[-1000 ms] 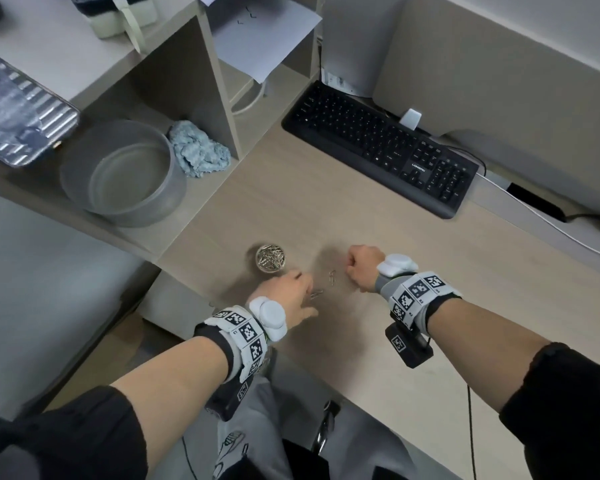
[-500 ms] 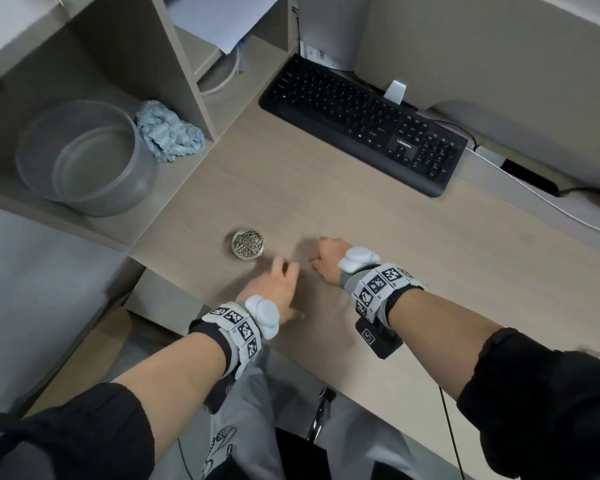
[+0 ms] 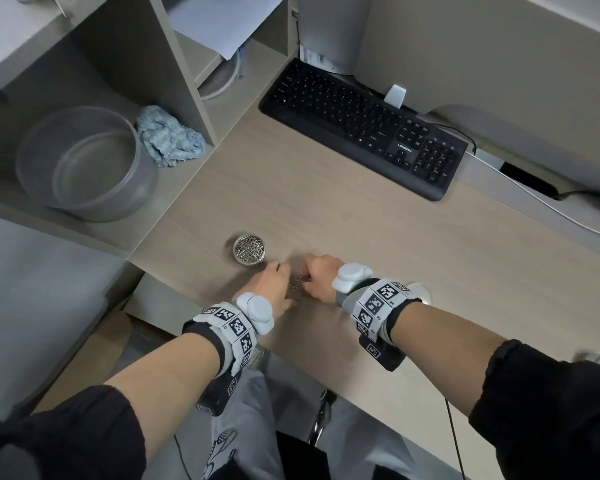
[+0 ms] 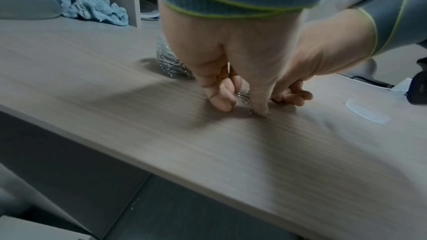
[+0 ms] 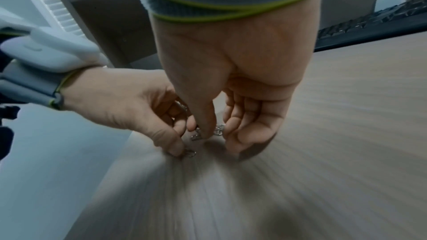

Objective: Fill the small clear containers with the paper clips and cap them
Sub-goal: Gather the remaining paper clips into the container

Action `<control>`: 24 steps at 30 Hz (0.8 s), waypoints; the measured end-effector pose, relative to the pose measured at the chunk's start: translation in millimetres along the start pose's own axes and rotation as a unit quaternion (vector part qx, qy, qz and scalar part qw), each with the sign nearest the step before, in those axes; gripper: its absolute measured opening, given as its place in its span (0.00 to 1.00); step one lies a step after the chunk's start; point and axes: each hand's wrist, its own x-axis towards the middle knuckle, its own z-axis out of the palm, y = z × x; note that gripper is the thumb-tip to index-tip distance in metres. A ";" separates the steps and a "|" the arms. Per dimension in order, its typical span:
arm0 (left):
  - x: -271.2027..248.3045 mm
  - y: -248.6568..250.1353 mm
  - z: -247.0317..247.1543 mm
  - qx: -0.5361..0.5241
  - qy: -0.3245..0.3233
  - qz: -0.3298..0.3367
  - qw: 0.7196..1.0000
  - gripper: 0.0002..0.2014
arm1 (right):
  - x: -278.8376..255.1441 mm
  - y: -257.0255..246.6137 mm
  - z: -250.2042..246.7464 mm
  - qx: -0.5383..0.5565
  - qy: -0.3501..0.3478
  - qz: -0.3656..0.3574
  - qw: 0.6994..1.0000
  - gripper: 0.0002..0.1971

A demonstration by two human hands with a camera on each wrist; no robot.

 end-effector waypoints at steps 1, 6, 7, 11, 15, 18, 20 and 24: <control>0.9 0.6 0.2 0.003 0.003 -0.003 1.000 0.21 | -0.3 -0.1 0.6 -0.001 -0.002 -0.003 1.000 0.15; 11.2 -2.8 -0.5 -0.014 0.022 -0.004 1.000 0.15 | -2.7 -6.5 -1.2 -0.004 -0.023 -0.008 1.000 0.13; 12.2 -2.1 -0.9 -0.011 0.021 -0.004 1.000 0.14 | -3.2 -7.3 -1.7 -0.004 -0.028 -0.006 1.000 0.12; 13.3 3.8 -3.6 0.011 0.015 -0.002 1.000 0.11 | -6.7 -6.6 -2.5 0.014 -0.033 -0.005 0.999 0.09; 14.7 6.1 -3.9 0.033 0.002 0.004 0.999 0.10 | -13.4 -6.7 -6.3 0.016 -0.033 -0.022 0.999 0.07; 16.7 5.6 -4.6 0.042 -0.013 0.001 0.999 0.10 | -16.8 -3.7 -7.2 0.006 -0.034 -0.013 0.999 0.10; 17.1 6.8 -5.6 0.046 -0.018 0.002 0.999 0.10 | -18.0 -0.7 -7.3 0.013 -0.032 -0.009 0.999 0.14; 16.0 7.5 -6.0 0.059 -0.019 0.011 0.998 0.10 | -16.2 3.6 -5.1 0.019 -0.032 -0.002 0.999 0.09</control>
